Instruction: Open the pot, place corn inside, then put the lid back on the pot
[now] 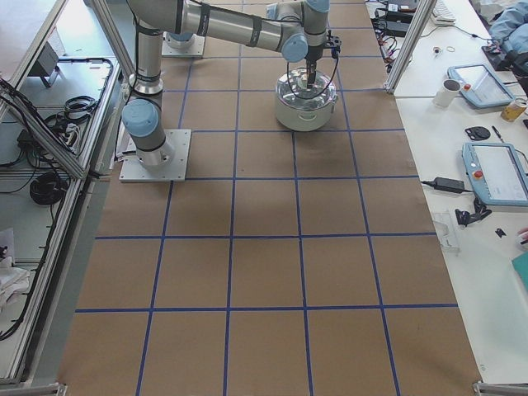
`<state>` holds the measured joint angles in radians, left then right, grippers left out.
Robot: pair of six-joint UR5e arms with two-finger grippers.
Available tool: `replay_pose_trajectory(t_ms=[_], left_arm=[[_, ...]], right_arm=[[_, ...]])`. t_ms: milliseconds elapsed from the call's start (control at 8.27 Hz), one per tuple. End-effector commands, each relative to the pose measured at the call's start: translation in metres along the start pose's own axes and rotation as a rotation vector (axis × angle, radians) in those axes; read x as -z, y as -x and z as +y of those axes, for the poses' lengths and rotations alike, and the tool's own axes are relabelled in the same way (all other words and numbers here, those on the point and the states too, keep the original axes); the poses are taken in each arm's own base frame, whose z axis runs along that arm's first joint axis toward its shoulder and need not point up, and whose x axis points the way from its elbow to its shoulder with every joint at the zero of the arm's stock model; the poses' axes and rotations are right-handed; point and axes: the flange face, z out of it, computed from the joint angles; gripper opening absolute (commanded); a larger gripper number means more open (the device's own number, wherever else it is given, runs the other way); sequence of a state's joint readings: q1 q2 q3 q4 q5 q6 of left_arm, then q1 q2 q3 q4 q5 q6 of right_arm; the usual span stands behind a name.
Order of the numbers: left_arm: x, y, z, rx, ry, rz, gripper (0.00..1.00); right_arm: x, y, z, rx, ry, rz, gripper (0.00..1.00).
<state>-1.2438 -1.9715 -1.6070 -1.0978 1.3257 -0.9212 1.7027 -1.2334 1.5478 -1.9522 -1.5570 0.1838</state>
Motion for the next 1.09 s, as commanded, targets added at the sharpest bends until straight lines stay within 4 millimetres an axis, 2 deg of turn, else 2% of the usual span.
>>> replay_pose_trajectory(t_ms=[0,121,363,484,605,726,847,968], left_arm=[[-0.053,-0.001,-0.020,0.075,0.040,-0.040,1.00],[-0.059,-0.005,-0.025,0.087,0.014,-0.003,1.00],[-0.078,-0.008,-0.032,0.176,0.013,0.005,1.00],[-0.091,-0.006,-0.035,0.224,0.025,-0.012,0.97],[-0.103,-0.005,-0.038,0.239,0.034,-0.026,0.97],[-0.107,-0.005,-0.040,0.236,0.027,-0.024,1.00],[-0.102,-0.009,-0.042,0.220,0.001,0.016,1.00],[-0.103,-0.009,-0.042,0.229,0.000,0.016,1.00]], right_arm=[[0.002,0.000,-0.001,-0.008,-0.005,-0.001,0.44],[0.003,0.000,-0.002,-0.011,-0.006,-0.003,0.42],[0.004,0.001,-0.002,-0.011,-0.008,-0.003,0.30],[0.008,0.001,-0.003,-0.009,-0.015,-0.004,0.26],[0.026,0.002,-0.010,-0.003,-0.041,-0.006,0.25],[0.042,0.002,-0.013,0.005,-0.042,0.006,0.25],[0.061,-0.003,-0.014,0.015,-0.043,0.027,0.25],[0.074,-0.010,-0.006,0.021,-0.018,0.041,0.23]])
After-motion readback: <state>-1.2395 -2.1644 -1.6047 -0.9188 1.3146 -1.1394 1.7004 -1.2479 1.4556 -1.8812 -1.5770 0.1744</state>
